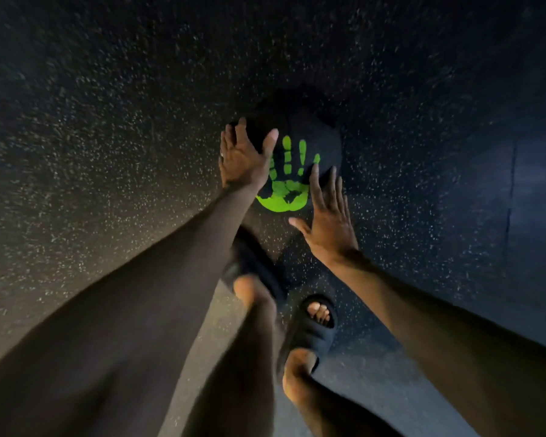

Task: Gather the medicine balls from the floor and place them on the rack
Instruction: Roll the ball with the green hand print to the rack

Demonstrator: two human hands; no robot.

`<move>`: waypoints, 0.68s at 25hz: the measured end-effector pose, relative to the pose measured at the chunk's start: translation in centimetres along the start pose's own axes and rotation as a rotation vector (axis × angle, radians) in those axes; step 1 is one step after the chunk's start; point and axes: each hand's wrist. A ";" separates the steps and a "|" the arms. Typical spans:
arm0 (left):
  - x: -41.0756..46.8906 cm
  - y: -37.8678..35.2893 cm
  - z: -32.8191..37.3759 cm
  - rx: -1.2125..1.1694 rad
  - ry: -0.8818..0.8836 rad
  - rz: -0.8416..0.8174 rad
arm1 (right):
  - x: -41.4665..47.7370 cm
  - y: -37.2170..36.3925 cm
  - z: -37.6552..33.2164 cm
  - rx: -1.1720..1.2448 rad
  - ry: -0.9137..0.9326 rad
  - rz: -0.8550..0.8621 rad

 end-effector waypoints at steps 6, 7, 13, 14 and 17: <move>1.5 0.9 -1.3 0.155 -0.351 -0.125 | 13.2 6.8 -2.0 0.149 -0.093 0.011; 2.4 1.1 -1.5 0.156 -0.349 -0.141 | 15.6 8.3 -2.3 0.133 -0.102 -0.014; 11.2 4.5 3.4 0.183 -0.226 -0.187 | 26.5 13.5 -7.4 0.106 -0.180 -0.056; 12.8 5.2 4.2 0.181 -0.202 -0.212 | 26.8 13.8 -7.6 0.091 -0.168 -0.046; 18.3 7.2 7.3 0.105 -0.089 -0.232 | 26.7 14.3 -7.7 0.021 -0.057 -0.011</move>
Point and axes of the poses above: each hand's wrist, its own x-axis towards the middle knuckle, its own y-axis out of the back of the hand, z = x × y, and after that the axes turned 13 degrees about -x, right-handed
